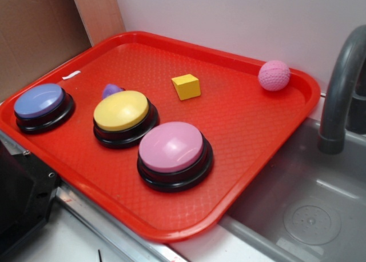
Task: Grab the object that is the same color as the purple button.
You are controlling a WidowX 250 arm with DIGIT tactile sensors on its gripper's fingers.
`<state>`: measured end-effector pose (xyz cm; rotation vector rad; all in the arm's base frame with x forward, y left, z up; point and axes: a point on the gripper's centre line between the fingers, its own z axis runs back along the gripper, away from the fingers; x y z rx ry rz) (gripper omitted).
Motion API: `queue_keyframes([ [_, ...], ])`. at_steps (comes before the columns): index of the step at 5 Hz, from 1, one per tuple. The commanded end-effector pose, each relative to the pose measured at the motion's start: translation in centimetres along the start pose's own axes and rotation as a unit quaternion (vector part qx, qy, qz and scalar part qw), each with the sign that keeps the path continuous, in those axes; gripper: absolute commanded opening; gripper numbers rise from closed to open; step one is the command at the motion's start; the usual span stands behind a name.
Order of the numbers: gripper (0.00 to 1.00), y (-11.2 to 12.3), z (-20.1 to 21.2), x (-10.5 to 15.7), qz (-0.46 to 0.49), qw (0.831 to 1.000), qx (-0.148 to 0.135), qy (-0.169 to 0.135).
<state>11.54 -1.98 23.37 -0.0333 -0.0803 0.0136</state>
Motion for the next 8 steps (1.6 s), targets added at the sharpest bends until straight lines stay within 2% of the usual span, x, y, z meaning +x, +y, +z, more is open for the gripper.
queue_keyframes([
  [1, 1.00, 0.0, 0.0, 0.0, 0.000, 1.000, 0.000, 0.000],
  [3, 1.00, 0.5, -1.9, 2.9, 0.018, 1.000, 0.004, -0.012],
  [4, 1.00, 1.1, -1.8, 3.2, 0.017, 1.000, 0.004, -0.026],
  [5, 1.00, 1.7, -3.7, 5.2, 0.039, 0.999, -0.010, -0.018],
  [6, 1.00, 3.9, -6.8, 8.1, 0.076, 0.996, -0.034, -0.011],
  [7, 1.00, 6.8, -9.0, 8.0, 0.200, 0.980, -0.010, 0.013],
  [8, 1.00, 8.3, -10.7, 6.4, 0.319, 0.947, 0.026, 0.037],
])
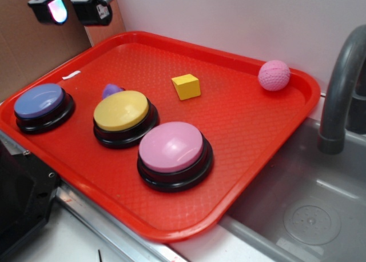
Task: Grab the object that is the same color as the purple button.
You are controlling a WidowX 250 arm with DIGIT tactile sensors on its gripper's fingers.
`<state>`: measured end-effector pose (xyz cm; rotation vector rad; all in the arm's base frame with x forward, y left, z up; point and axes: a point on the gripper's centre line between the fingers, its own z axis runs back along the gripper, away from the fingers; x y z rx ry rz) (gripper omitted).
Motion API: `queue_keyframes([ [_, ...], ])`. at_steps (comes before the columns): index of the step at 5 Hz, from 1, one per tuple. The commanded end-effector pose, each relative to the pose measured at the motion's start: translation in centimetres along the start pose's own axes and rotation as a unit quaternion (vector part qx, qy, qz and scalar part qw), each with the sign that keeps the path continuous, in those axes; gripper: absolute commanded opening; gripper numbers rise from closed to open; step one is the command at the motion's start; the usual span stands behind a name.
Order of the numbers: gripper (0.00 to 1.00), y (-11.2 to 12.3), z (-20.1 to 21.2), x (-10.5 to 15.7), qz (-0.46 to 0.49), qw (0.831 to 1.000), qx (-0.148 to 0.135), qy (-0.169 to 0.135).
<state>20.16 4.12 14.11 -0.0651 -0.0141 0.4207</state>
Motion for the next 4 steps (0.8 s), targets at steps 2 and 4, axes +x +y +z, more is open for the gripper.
queue_keyframes([
  [2, 1.00, 2.4, -1.1, -0.6, 0.121, 0.992, 0.031, 0.002],
  [4, 1.00, 2.8, -3.6, -0.2, 0.160, 0.984, 0.071, 0.018],
])
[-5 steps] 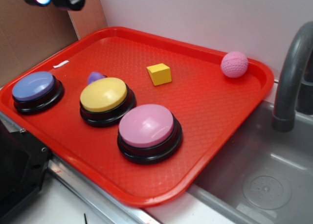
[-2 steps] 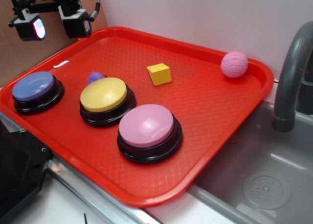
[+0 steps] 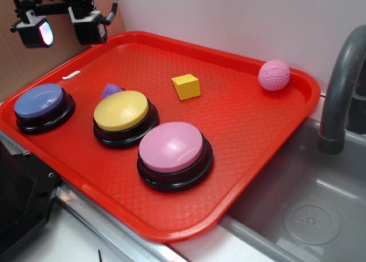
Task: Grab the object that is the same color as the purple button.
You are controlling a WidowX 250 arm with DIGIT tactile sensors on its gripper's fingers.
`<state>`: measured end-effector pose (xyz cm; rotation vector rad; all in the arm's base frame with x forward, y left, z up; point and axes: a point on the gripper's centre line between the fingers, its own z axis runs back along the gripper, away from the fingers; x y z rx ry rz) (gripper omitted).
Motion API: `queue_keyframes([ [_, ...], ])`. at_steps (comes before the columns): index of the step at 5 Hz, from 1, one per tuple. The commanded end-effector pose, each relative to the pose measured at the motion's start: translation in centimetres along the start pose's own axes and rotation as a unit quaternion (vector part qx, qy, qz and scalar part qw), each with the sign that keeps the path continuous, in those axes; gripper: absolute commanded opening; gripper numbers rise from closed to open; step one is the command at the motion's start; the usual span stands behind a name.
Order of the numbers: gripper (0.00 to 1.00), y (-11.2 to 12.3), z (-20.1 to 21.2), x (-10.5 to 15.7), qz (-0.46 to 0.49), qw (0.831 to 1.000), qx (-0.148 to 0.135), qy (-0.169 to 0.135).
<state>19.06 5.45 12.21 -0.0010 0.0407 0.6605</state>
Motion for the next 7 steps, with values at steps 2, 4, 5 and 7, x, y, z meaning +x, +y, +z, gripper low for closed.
queue_keyframes([
  [2, 1.00, -0.8, -4.8, 2.4, 0.031, 0.999, 0.044, -0.010],
  [4, 1.00, -0.9, -6.8, 2.3, 0.006, 0.999, -0.027, -0.030],
  [5, 1.00, -1.3, -7.7, 2.3, 0.008, 0.999, -0.041, -0.023],
  [7, 1.00, -1.9, -9.0, 1.9, 0.007, 0.999, -0.043, -0.006],
])
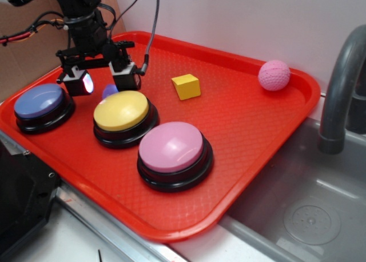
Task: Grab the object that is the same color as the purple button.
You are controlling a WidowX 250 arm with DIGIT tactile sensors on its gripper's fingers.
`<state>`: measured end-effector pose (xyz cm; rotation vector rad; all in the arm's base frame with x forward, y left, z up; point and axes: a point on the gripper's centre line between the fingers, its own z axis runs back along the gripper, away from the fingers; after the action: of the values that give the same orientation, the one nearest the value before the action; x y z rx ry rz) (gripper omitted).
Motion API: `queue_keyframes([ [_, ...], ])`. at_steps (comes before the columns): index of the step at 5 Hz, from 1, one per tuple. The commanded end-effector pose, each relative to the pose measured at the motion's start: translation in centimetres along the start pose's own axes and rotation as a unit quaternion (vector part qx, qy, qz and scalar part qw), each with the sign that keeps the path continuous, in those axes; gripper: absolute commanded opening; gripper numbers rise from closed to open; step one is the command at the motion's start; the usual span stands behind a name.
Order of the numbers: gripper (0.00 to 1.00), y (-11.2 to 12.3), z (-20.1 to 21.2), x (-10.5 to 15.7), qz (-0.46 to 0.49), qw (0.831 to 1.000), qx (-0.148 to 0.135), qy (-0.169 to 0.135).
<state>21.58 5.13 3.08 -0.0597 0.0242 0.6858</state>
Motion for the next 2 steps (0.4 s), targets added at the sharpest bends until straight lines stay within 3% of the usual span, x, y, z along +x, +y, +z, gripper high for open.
queue_keyframes([
  [1, 0.80, -0.29, -0.36, -0.72, -0.008, 1.000, -0.008, -0.010],
  [2, 0.00, -0.38, -0.18, -0.75, -0.006, 1.000, -0.010, -0.013],
])
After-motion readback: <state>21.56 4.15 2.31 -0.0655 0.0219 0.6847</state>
